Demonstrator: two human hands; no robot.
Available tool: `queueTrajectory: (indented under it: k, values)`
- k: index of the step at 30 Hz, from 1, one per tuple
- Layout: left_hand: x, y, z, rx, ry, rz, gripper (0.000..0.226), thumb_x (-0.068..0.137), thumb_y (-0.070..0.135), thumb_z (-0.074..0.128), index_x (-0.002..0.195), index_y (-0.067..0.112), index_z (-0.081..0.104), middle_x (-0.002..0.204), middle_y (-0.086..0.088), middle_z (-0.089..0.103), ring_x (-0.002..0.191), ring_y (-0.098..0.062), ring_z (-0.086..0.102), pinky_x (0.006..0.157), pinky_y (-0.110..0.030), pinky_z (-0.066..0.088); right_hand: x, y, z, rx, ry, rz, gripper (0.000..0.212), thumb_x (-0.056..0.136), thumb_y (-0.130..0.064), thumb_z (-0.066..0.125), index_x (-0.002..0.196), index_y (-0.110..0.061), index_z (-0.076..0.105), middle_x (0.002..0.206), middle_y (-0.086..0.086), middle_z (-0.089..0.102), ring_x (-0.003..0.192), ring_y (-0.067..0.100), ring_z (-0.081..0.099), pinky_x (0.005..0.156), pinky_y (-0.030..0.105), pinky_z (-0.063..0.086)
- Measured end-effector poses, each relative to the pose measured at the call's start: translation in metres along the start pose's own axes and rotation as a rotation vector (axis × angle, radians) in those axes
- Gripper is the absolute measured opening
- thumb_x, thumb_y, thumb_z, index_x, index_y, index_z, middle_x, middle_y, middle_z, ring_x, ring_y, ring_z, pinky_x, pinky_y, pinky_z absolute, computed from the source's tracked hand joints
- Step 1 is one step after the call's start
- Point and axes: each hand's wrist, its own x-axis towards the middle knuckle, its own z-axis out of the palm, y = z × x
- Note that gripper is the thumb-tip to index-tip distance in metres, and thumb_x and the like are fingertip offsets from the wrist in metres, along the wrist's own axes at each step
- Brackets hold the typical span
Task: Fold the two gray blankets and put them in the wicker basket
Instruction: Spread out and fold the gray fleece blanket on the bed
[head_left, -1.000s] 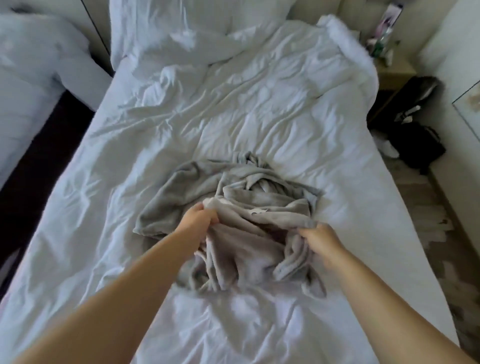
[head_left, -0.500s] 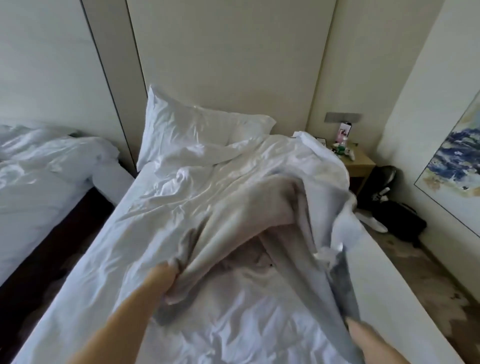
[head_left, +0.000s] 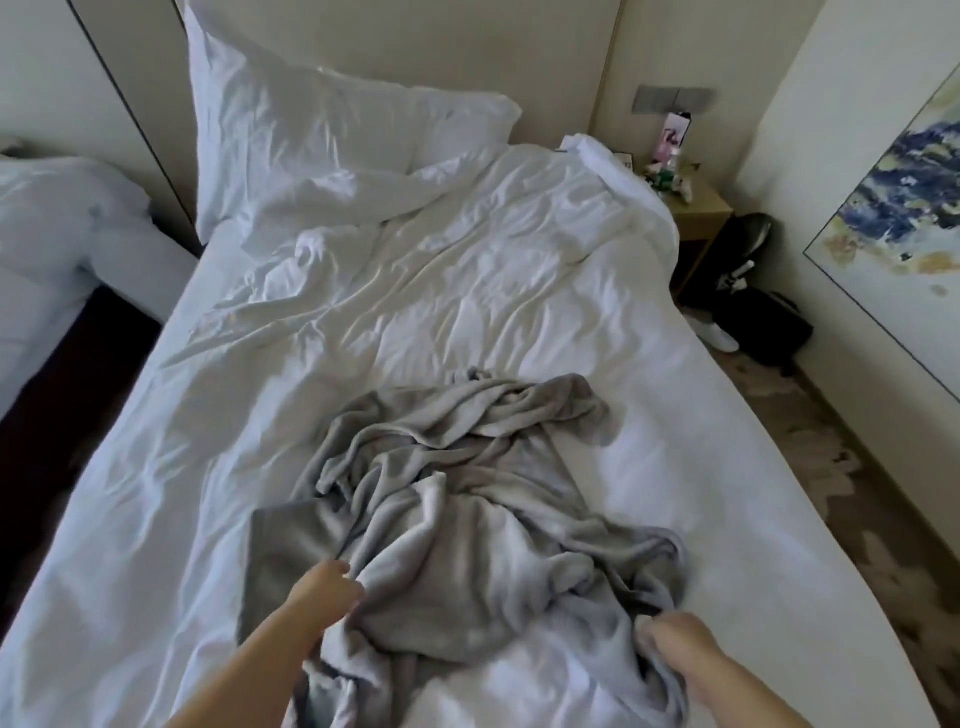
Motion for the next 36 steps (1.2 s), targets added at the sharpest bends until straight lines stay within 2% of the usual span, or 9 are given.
queueTrajectory:
  k: [3, 9, 12, 15, 19, 23, 27, 31, 36]
  values:
    - [0.002, 0.006, 0.011, -0.022, 0.052, 0.048, 0.052, 0.081, 0.014, 0.066, 0.132, 0.013, 0.052, 0.126, -0.012, 0.058, 0.112, -0.027, 0.057, 0.082, -0.025, 0.041, 0.014, -0.012, -0.004, 0.045, 0.070, 0.051, 0.018, 0.083, -0.009, 0.062, 0.067, -0.011, 0.054, 0.074, 0.012, 0.058, 0.081, 0.033, 0.061, 0.066, 0.035, 0.040]
    - [0.038, 0.024, 0.039, 0.128, 0.122, 0.332, 0.049, 0.080, 0.002, 0.056, 0.127, 0.017, 0.055, 0.142, -0.004, 0.042, 0.126, -0.022, 0.045, 0.100, -0.028, 0.036, 0.060, -0.038, 0.006, 0.005, 0.139, -0.046, 0.043, 0.080, -0.008, 0.066, 0.121, -0.003, 0.055, 0.119, 0.014, 0.060, 0.112, 0.032, 0.056, 0.085, 0.029, 0.039]
    - [0.057, 0.035, 0.055, 0.243, 0.055, 0.406, 0.070, 0.083, 0.008, 0.055, 0.146, 0.022, 0.028, 0.155, -0.005, 0.017, 0.130, -0.024, 0.038, 0.097, -0.031, 0.036, 0.088, -0.049, 0.015, -0.207, 0.112, -0.151, 0.074, 0.074, -0.022, 0.073, 0.139, -0.010, 0.041, 0.134, 0.017, 0.053, 0.123, 0.032, 0.049, 0.099, 0.036, 0.040]
    - [0.063, 0.033, 0.071, 0.447, -0.262, 0.279, 0.097, 0.088, 0.030, 0.058, 0.149, 0.027, -0.016, 0.135, -0.013, 0.050, 0.118, -0.030, 0.052, 0.091, -0.033, 0.039, 0.098, -0.048, 0.037, -0.379, -0.088, -0.117, 0.094, 0.077, -0.040, 0.069, 0.152, -0.023, 0.014, 0.142, 0.012, 0.047, 0.128, 0.034, 0.046, 0.106, 0.041, 0.037]
    - [0.046, 0.026, 0.080, 0.828, -0.667, 0.216, 0.057, 0.082, 0.050, 0.062, 0.125, 0.014, 0.051, 0.107, -0.006, 0.065, 0.098, -0.025, 0.059, 0.079, -0.028, 0.042, 0.081, -0.044, 0.068, -0.356, -0.185, -0.125, 0.055, 0.082, -0.028, 0.063, 0.134, -0.016, 0.047, 0.121, 0.014, 0.064, 0.110, 0.032, 0.060, 0.089, 0.036, 0.049]
    - [0.023, 0.028, 0.064, 1.046, -0.877, 0.022, 0.057, 0.068, 0.065, 0.067, 0.099, 0.017, 0.068, 0.074, 0.005, 0.062, 0.067, -0.016, 0.058, 0.060, -0.025, 0.046, 0.053, -0.047, 0.062, -0.612, -0.464, -0.049, 0.043, 0.070, -0.036, 0.072, 0.104, -0.012, 0.063, 0.091, 0.006, 0.070, 0.086, 0.024, 0.068, 0.067, 0.028, 0.050]
    - [0.030, 0.048, 0.036, 0.897, -0.416, 0.171, 0.046, 0.068, 0.051, 0.065, 0.098, 0.017, 0.069, 0.080, 0.003, 0.065, 0.086, -0.021, 0.062, 0.080, -0.029, 0.050, 0.047, -0.071, 0.027, -0.834, -0.648, -0.066, 0.035, 0.071, -0.030, 0.073, 0.101, -0.014, 0.064, 0.096, 0.005, 0.070, 0.093, 0.024, 0.067, 0.072, 0.029, 0.051]
    - [0.051, 0.065, 0.002, 0.316, 0.458, 0.575, 0.032, 0.064, 0.025, 0.061, 0.090, 0.011, 0.073, 0.126, -0.009, 0.059, 0.122, -0.035, 0.046, 0.108, -0.046, 0.030, 0.071, -0.113, 0.000, -0.425, 0.331, -0.513, 0.017, 0.080, -0.015, 0.062, 0.083, 0.000, 0.069, 0.087, 0.027, 0.065, 0.087, 0.042, 0.061, 0.070, 0.038, 0.046]
    - [0.107, 0.051, 0.015, 0.297, 0.088, 0.416, 0.062, 0.070, 0.011, 0.065, 0.130, 0.020, 0.050, 0.142, -0.011, 0.039, 0.122, -0.036, 0.048, 0.098, -0.037, 0.040, 0.122, -0.160, 0.040, -0.202, -0.055, -0.344, 0.061, 0.075, -0.023, 0.071, 0.132, -0.014, 0.049, 0.126, 0.016, 0.058, 0.109, 0.033, 0.059, 0.085, 0.036, 0.049]
